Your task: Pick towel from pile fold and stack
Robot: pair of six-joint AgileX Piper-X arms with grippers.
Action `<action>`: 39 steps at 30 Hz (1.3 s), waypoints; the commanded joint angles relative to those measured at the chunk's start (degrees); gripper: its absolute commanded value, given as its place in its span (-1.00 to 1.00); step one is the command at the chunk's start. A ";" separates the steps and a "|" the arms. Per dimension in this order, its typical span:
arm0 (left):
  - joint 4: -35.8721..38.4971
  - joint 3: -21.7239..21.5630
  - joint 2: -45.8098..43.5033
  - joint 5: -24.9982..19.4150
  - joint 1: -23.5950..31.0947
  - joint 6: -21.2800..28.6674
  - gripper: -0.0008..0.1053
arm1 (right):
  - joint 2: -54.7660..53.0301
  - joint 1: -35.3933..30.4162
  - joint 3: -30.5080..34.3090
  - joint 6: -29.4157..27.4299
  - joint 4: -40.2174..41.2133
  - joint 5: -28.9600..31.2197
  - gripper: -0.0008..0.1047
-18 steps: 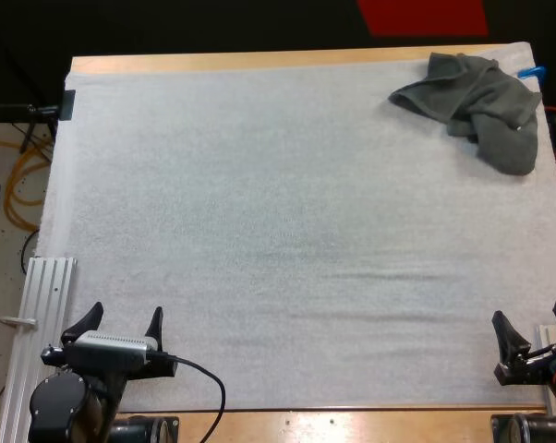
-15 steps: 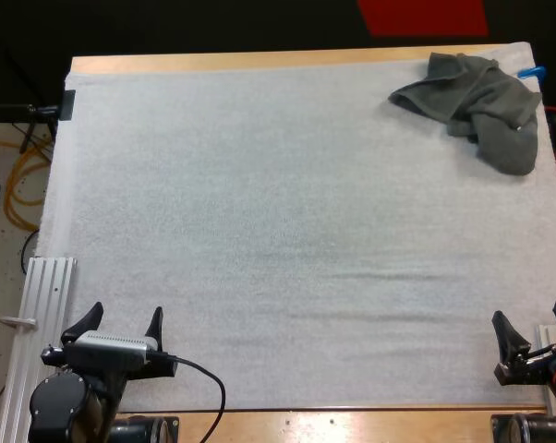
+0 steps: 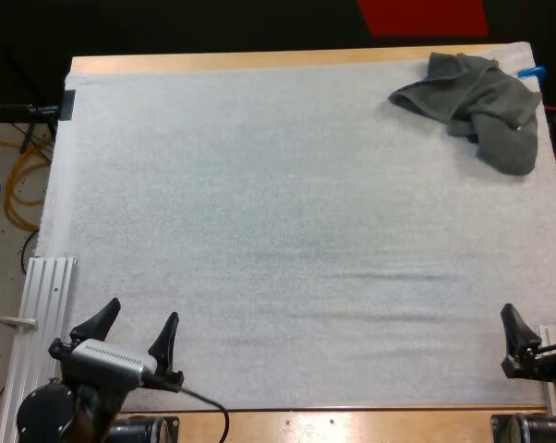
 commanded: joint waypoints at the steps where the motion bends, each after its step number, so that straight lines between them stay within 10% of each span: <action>1: -1.76 -1.42 0.53 1.73 -0.37 -0.72 0.40 | -0.46 -0.02 -1.56 0.27 -0.37 0.07 0.51; 15: -3.87 -16.44 18.62 9.64 -16.51 -0.72 0.40 | 11.29 -0.02 -16.58 4.56 -0.38 -4.02 0.51; 25: -4.34 -17.57 24.54 9.65 -18.78 -0.72 0.40 | 19.51 -0.02 -17.16 5.61 -2.10 -0.96 0.51; 39: -5.23 -17.57 24.78 9.65 -18.78 -0.72 0.40 | 63.04 -0.02 -24.30 5.60 -22.26 12.07 0.51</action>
